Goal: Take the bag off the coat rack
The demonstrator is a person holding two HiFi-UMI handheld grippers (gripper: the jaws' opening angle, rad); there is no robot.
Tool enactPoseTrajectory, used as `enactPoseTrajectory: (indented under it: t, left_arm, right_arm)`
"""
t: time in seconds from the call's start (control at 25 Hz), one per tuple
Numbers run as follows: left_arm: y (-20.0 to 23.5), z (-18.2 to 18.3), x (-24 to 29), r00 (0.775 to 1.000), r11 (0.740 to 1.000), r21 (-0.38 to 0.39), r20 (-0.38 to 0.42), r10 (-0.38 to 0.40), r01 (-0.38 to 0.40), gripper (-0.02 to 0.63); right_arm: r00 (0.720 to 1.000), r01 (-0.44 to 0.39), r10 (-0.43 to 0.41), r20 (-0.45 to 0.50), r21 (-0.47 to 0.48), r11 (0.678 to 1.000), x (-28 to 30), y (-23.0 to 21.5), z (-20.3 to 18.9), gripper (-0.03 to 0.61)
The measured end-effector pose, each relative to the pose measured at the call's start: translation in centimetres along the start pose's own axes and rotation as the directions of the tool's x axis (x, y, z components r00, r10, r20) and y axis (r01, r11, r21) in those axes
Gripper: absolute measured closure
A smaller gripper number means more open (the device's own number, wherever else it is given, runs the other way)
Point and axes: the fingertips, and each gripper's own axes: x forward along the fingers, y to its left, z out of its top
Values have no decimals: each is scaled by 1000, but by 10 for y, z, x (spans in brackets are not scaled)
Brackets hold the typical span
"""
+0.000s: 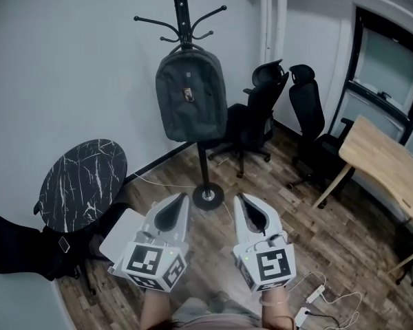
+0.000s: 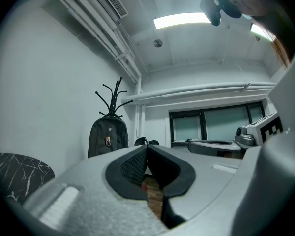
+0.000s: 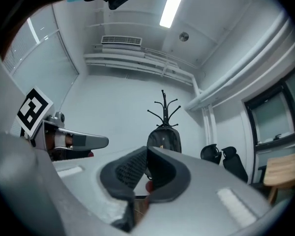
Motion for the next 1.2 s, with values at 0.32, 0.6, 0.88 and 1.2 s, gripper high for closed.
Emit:
enactPoseTrajectory:
  t: [0.32, 0.6, 0.88, 1.2]
  left_arm:
    - [3, -2, 17, 999, 998, 35, -22, 43, -42, 606]
    - [9, -5, 34, 999, 998, 46, -25, 47, -45, 606]
    - [40, -8, 59, 998, 997, 40, -19, 68, -67, 606]
    - [91, -13, 104, 996, 996, 25, -4, 91, -91, 606]
  right_arm:
    - [1000, 1, -1, 6, -41, 999, 5, -20, -7, 575]
    - [1000, 4, -5, -2, -103, 995, 20, -28, -15, 575]
    - [1000, 13, -15, -11, -113, 993, 59, -38, -26, 577]
    - [999, 37, -39, -21, -114, 993, 119, -57, -41, 577]
